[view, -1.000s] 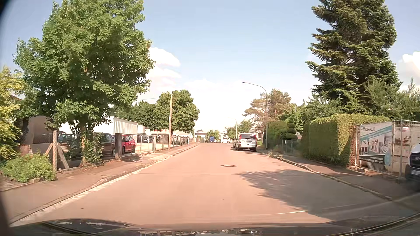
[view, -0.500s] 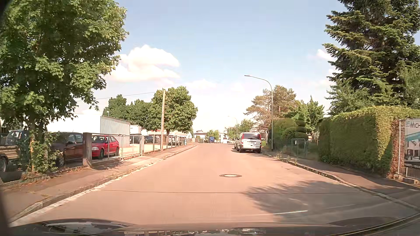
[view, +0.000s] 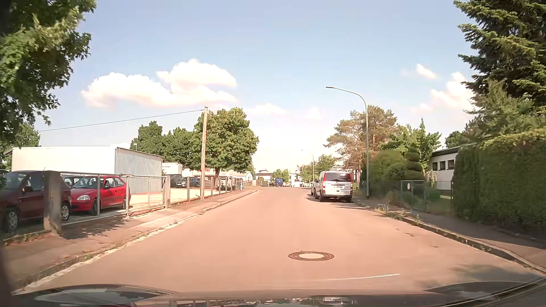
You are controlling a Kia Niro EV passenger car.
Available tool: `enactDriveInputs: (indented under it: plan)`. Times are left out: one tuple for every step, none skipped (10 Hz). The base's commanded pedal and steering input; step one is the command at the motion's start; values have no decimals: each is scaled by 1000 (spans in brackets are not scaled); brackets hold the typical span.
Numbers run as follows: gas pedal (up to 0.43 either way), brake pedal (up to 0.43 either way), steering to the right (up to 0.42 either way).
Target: Follow the waypoints while adhering to traffic rules and regulations
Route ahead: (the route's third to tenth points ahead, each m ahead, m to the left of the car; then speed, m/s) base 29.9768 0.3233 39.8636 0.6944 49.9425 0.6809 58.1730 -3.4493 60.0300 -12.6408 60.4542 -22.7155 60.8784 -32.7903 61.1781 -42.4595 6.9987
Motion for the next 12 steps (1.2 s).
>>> enactDriveInputs:
  plan:
    - [59, 12, -13]
    - [59, 12, -11]
    - [59, 12, -11]
    - [59, 12, -11]
    - [59, 12, -11]
    - [59, 12, -12]
    - [39, 12, -12]
    - [0, 12, -15]
    - [0, 12, -15]
    - [0, 12, -13]
    - [0, 12, -13]
    - [0, 12, -12]
